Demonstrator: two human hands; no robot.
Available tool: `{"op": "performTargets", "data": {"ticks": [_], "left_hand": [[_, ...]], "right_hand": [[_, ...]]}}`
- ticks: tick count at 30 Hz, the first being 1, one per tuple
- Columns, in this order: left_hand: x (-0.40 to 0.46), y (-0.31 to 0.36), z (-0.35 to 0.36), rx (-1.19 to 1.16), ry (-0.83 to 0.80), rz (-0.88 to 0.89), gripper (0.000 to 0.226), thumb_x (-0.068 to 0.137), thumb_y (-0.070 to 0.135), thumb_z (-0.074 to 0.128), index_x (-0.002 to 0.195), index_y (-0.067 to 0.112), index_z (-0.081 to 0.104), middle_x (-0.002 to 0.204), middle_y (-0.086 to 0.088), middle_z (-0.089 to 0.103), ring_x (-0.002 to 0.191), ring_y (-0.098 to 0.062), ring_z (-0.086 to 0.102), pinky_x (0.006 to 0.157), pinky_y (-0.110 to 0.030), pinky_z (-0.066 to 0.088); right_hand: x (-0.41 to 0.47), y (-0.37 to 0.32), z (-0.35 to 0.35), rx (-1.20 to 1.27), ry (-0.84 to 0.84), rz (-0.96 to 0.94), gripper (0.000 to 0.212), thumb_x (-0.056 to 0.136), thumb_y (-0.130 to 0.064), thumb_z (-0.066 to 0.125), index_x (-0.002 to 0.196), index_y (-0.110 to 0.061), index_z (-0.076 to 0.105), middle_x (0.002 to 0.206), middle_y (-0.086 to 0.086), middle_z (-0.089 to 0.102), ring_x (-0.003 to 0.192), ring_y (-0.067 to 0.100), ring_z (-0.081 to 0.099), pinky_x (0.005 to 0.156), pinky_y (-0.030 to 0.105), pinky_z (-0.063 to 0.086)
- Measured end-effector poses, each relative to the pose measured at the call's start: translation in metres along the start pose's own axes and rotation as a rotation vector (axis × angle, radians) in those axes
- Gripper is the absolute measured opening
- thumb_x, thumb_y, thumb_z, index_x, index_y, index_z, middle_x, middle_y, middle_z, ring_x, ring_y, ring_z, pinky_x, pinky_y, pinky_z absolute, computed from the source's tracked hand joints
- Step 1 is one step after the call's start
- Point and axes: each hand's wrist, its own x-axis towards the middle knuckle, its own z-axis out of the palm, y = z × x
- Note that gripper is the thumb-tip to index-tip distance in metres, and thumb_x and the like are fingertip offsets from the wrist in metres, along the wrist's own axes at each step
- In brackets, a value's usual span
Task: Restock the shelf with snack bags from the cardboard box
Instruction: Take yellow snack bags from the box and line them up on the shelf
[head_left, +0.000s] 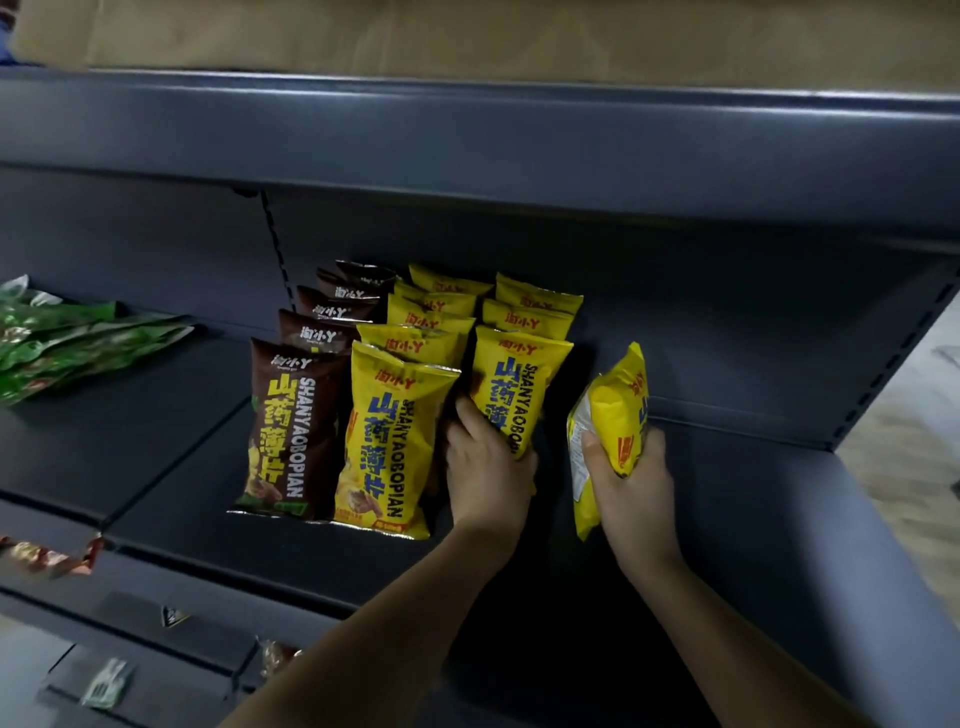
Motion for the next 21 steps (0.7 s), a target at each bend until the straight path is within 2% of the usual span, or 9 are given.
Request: {"op": "performTargets", "data": {"ticks": [3, 4, 6, 7, 8, 11, 14, 17, 21], "left_hand": [[-0.001, 0.003, 0.003, 0.085, -0.007, -0.018, 0.099, 0.08, 0.038, 0.068, 0.146, -0.003, 0.006, 0.133, -0.019, 0.037, 0.121, -0.034, 0.046, 0.097, -0.036, 0.042], [-0.001, 0.004, 0.004, 0.14, 0.017, -0.019, 0.102, 0.077, 0.043, 0.071, 0.145, -0.007, 0.013, 0.128, -0.021, 0.044, 0.114, -0.034, 0.052, 0.089, -0.036, 0.048], [0.0, 0.005, 0.006, 0.233, 0.039, 0.007, 0.107, 0.056, 0.051, 0.083, 0.129, -0.015, 0.041, 0.101, -0.023, 0.06, 0.084, -0.033, 0.066, 0.061, -0.033, 0.055], [-0.001, 0.003, 0.007, 0.264, 0.037, 0.024, 0.108, 0.046, 0.055, 0.086, 0.119, -0.017, 0.051, 0.09, -0.023, 0.064, 0.072, -0.032, 0.068, 0.052, -0.031, 0.054], [-0.004, 0.002, 0.009, 0.266, 0.03, 0.032, 0.109, 0.042, 0.057, 0.086, 0.115, -0.018, 0.054, 0.089, -0.024, 0.065, 0.071, -0.032, 0.068, 0.052, -0.031, 0.055], [-0.02, 0.0, 0.014, 0.334, 0.091, 0.127, 0.104, 0.054, 0.048, 0.082, 0.127, -0.016, 0.046, 0.118, -0.031, 0.058, 0.104, -0.039, 0.063, 0.079, -0.042, 0.055], [-0.03, -0.002, 0.011, 0.409, 0.195, 0.428, 0.073, 0.083, 0.03, 0.057, 0.142, -0.005, 0.031, 0.145, -0.027, 0.034, 0.135, -0.039, 0.036, 0.106, -0.051, 0.037], [-0.011, -0.009, 0.009, 0.525, 0.227, 0.771, 0.063, 0.088, 0.027, 0.038, 0.148, 0.012, 0.024, 0.153, -0.018, 0.025, 0.141, -0.035, 0.025, 0.11, -0.054, 0.028], [0.017, -0.024, 0.006, 0.627, 0.201, 0.824, 0.09, 0.071, 0.033, 0.062, 0.148, 0.012, 0.02, 0.155, -0.014, 0.02, 0.143, -0.033, 0.02, 0.111, -0.053, 0.024]], "right_hand": [[0.0, 0.001, 0.001, -0.009, 0.002, 0.011, 0.028, 0.086, -0.035, 0.063, 0.096, -0.014, 0.048, 0.088, 0.003, 0.062, 0.076, 0.006, 0.057, 0.057, 0.017, 0.039], [0.001, 0.001, 0.001, -0.014, 0.003, 0.014, 0.028, 0.086, -0.036, 0.063, 0.096, -0.014, 0.048, 0.089, 0.003, 0.062, 0.076, 0.006, 0.057, 0.057, 0.017, 0.038], [0.001, 0.002, 0.0, -0.024, 0.005, 0.017, 0.028, 0.087, -0.036, 0.063, 0.095, -0.015, 0.048, 0.088, 0.003, 0.061, 0.075, 0.007, 0.057, 0.057, 0.017, 0.038], [0.001, 0.001, 0.0, -0.027, 0.006, 0.019, 0.028, 0.087, -0.036, 0.063, 0.094, -0.015, 0.047, 0.088, 0.003, 0.061, 0.074, 0.007, 0.057, 0.056, 0.017, 0.037], [0.001, 0.001, 0.0, -0.026, 0.006, 0.02, 0.027, 0.087, -0.035, 0.064, 0.093, -0.015, 0.047, 0.088, 0.003, 0.061, 0.074, 0.006, 0.056, 0.056, 0.018, 0.037], [0.001, 0.001, 0.0, -0.022, 0.011, 0.018, 0.026, 0.087, -0.034, 0.064, 0.094, -0.015, 0.047, 0.087, 0.003, 0.061, 0.074, 0.004, 0.056, 0.055, 0.016, 0.036], [0.001, 0.0, 0.0, -0.021, 0.016, 0.019, 0.025, 0.087, -0.034, 0.064, 0.095, -0.016, 0.048, 0.087, 0.0, 0.061, 0.073, 0.002, 0.056, 0.055, 0.014, 0.036], [0.001, 0.001, 0.001, -0.003, 0.025, 0.019, 0.027, 0.087, -0.034, 0.064, 0.099, -0.017, 0.049, 0.09, 0.0, 0.062, 0.078, 0.008, 0.059, 0.059, 0.019, 0.041], [0.002, 0.002, 0.001, -0.008, 0.026, 0.024, 0.027, 0.087, -0.035, 0.063, 0.098, -0.015, 0.049, 0.09, 0.002, 0.062, 0.078, 0.01, 0.059, 0.059, 0.019, 0.041]]}}
